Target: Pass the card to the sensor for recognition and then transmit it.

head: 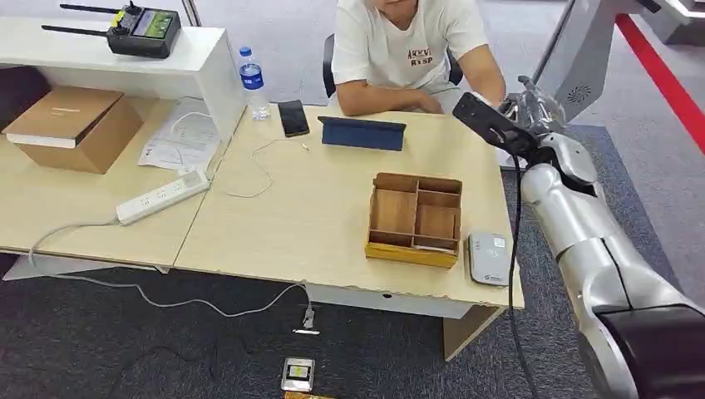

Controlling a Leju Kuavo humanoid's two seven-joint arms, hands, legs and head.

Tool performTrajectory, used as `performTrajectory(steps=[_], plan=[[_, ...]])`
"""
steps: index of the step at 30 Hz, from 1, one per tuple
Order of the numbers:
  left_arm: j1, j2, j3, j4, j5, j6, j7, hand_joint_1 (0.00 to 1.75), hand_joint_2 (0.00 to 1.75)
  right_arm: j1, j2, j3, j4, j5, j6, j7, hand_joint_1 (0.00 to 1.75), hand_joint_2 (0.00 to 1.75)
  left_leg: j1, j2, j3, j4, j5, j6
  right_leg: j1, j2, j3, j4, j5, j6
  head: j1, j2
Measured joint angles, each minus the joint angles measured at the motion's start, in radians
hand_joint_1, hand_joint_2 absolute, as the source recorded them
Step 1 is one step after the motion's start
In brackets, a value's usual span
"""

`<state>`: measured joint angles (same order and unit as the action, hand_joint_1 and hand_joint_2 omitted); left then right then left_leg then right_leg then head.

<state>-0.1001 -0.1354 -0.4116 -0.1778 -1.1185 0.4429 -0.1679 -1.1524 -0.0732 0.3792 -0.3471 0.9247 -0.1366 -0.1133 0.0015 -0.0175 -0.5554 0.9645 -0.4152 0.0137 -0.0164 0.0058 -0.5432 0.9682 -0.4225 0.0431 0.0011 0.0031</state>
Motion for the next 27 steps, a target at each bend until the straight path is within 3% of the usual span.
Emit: performTrajectory(steps=[22,23,24,25,27], plan=[[0.000,-0.001,0.000,0.000,0.013,0.000,-0.001,0.00,0.00,-0.012,0.025,0.004,0.024,-0.010,0.000,-0.001,1.75,1.75,0.000,0.000,0.000,0.000,0.000,0.000,0.000,0.000,0.000,0.000,0.000,0.000,0.000,0.000],[0.000,-0.001,0.000,0.000,0.015,0.000,-0.001,0.00,0.00,-0.012,0.026,0.004,0.024,-0.010,-0.001,-0.001,0.03,1.75,0.000,0.000,0.000,0.000,0.000,0.000,0.000,0.000,0.000,0.000,0.000,0.000,0.000,0.000],[0.000,-0.001,0.000,0.000,0.017,0.000,-0.001,0.00,0.00,-0.012,0.026,0.004,0.027,-0.010,-0.001,-0.001,0.00,1.75,0.000,0.000,0.000,0.000,0.000,0.000,0.000,0.000,0.000,0.000,0.000,0.000,0.000,0.000],[0.000,-0.001,0.000,0.000,0.018,-0.002,-0.001,0.00,0.00,-0.011,0.028,0.004,0.028,-0.010,-0.001,-0.001,0.00,0.00,0.000,0.000,0.000,0.000,0.000,0.000,0.000,0.000,0.000,0.000,0.000,0.000,0.000,0.000],[0.000,-0.001,0.000,0.000,0.020,-0.003,-0.001,0.00,0.00,-0.011,0.030,0.004,0.029,-0.010,-0.005,0.000,0.00,0.00,0.000,0.000,0.000,0.000,0.000,0.000,0.000,0.000,0.000,0.000,0.000,0.000,0.000,0.000]])
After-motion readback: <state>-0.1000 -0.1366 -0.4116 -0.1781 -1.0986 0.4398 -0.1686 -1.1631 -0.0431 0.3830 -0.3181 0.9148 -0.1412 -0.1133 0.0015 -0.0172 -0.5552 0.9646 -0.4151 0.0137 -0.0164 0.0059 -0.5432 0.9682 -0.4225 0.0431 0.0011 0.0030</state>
